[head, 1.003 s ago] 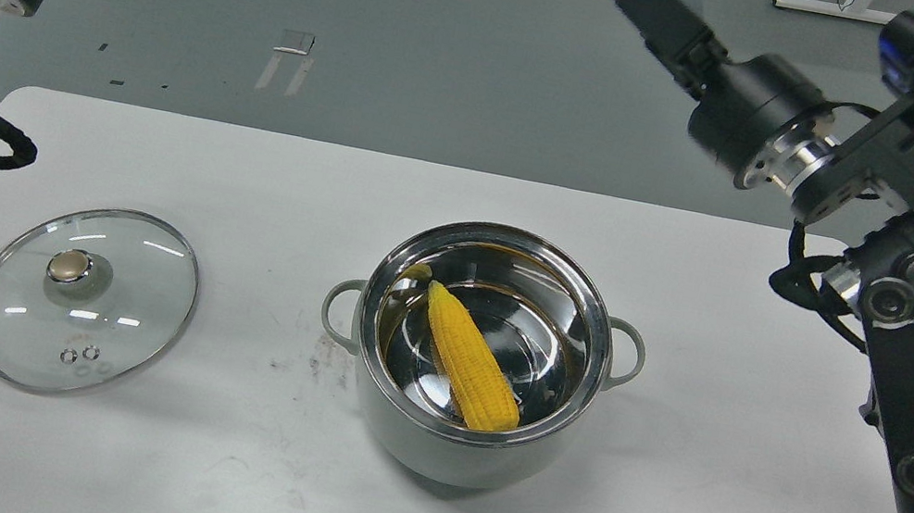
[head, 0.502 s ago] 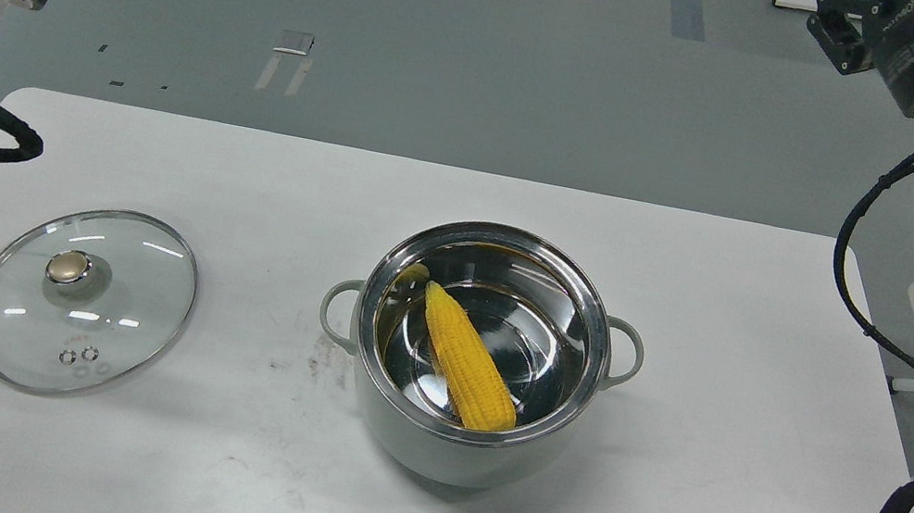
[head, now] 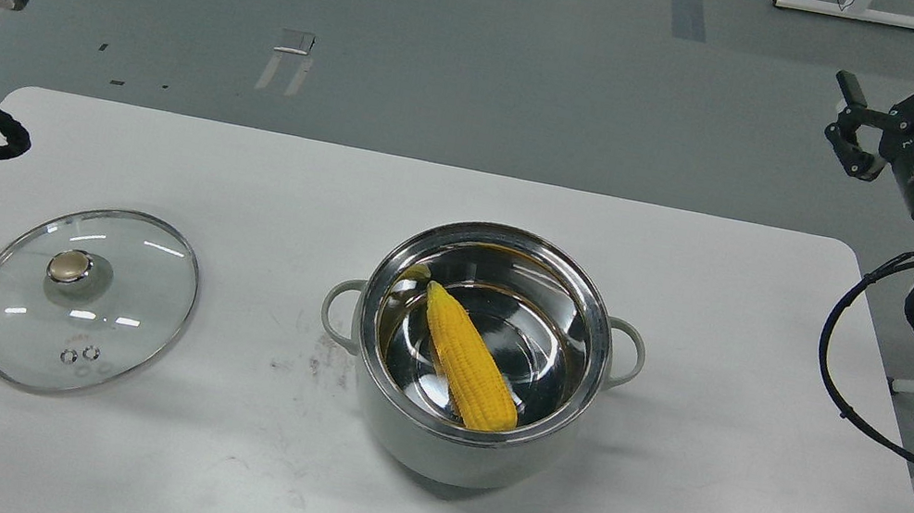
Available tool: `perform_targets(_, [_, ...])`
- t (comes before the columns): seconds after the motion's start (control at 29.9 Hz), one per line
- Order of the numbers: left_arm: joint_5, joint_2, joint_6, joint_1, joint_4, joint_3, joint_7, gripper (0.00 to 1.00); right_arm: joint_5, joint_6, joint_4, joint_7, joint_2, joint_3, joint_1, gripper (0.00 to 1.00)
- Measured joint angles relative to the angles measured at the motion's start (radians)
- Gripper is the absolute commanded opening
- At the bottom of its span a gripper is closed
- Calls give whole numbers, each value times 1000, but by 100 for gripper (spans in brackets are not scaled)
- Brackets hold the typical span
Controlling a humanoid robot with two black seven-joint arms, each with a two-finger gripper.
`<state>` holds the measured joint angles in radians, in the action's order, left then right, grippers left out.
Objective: Open pot and put corn in
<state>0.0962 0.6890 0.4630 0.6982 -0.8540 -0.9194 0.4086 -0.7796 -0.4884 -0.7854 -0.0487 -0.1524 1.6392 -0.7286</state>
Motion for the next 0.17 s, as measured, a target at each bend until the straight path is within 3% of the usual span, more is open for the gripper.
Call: perform_targets(0.17, [7,10,0,-2,-11,8,-2,98,29,0,-8,3,2,0,-6,100])
